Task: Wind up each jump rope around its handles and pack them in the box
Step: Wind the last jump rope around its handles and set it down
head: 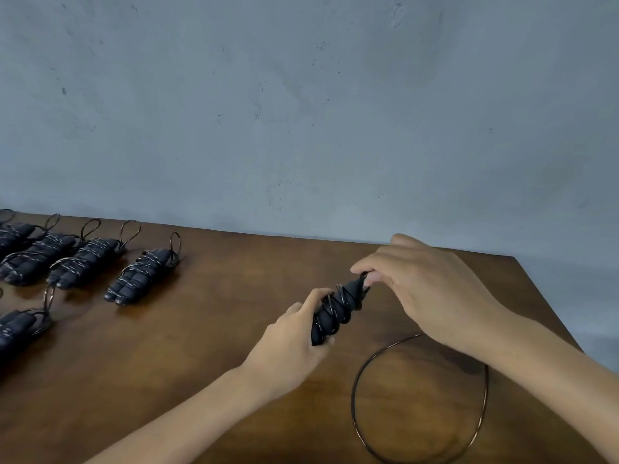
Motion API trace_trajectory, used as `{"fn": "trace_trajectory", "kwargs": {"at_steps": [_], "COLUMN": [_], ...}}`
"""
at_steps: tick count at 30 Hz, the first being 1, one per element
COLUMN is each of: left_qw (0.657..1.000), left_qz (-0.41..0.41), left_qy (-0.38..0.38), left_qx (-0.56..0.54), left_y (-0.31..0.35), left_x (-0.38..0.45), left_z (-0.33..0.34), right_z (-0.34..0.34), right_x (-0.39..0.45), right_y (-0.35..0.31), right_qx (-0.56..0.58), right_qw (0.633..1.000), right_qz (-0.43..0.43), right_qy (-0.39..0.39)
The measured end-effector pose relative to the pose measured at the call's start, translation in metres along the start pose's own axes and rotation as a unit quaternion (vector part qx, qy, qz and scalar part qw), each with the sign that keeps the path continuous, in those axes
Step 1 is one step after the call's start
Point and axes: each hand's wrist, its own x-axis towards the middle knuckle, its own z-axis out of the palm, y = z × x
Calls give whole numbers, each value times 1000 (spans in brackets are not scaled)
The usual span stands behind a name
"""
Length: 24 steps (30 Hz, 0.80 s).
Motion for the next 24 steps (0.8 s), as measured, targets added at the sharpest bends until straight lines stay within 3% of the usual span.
{"fn": "trace_trajectory", "kwargs": {"at_steps": [5, 11, 19, 24], "left_qw": [999, 994, 978, 958], "left_qz": [36, 106, 130, 119], "left_qy": [-3, 8, 30, 34], "left_qx": [40, 26, -161, -258], "left_y": [-2, -3, 0, 5], "left_x": [-5, -15, -20, -23], "left_z": [-4, -9, -12, -12], "right_z": [2, 9, 19, 23], "right_x": [13, 21, 21, 19], "right_y": [7, 18, 29, 25], "right_qx": [52, 212, 334, 340], "right_qw": [998, 970, 929, 930], "right_qz": [31, 115, 155, 138], "right_qy": [-19, 15, 38, 26]}}
